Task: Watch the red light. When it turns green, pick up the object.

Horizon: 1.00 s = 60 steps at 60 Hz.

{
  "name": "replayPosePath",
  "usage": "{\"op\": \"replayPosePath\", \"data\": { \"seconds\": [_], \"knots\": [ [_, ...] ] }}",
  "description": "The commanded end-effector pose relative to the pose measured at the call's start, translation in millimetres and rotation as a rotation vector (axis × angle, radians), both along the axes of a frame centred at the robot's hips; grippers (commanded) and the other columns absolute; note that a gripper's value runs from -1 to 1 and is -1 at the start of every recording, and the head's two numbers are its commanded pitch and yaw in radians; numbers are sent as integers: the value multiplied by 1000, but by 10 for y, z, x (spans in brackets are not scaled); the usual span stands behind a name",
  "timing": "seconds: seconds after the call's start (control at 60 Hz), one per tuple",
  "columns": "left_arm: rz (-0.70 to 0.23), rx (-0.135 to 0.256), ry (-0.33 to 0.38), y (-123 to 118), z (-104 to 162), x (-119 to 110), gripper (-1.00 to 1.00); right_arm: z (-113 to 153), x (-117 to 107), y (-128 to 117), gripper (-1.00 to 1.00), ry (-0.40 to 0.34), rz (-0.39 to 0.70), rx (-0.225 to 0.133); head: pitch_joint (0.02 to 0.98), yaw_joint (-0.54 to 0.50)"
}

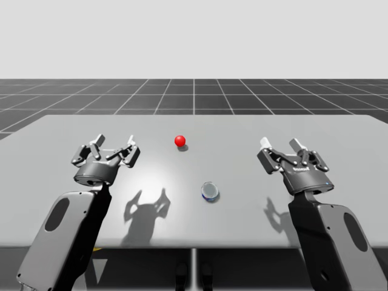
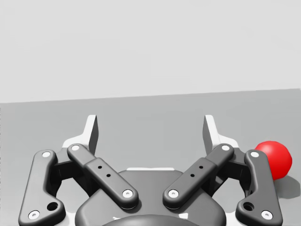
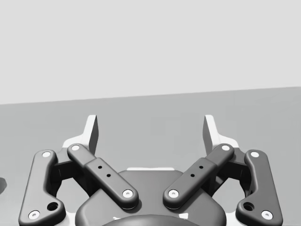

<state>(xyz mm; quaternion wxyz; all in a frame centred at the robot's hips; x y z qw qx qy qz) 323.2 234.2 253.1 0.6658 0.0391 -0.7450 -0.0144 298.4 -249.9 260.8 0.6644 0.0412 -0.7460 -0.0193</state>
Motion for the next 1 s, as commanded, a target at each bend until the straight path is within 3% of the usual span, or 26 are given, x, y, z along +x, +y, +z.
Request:
{"op": "replayPosePath", "data": {
  "seconds": [0.017,0.117,0.167,0.217,0.333,0.8,1.0],
  "knots": [
    [6,6,29,21,-85,47,-1000,-59,17,-37,-1000,12,-20,16,28,-12],
    [3,8,31,15,-91,52,-1000,-31,-1,-29,-1000,13,11,31,31,-11],
    [2,9,30,16,-91,54,-1000,-12,6,-40,-1000,1,9,11,42,-10],
    [1,8,30,16,-90,53,-1000,-20,16,-51,-1000,26,18,20,61,-9],
    [5,8,32,20,-93,57,-1000,-54,40,-50,-1000,54,9,35,153,-6],
    [-3,22,40,23,-120,87,-1000,-93,63,-12,-1000,52,15,14,499,67],
    [-13,21,39,18,-117,88,-1000,-93,62,-9,-1000,56,23,14,557,103]
  ]
}}
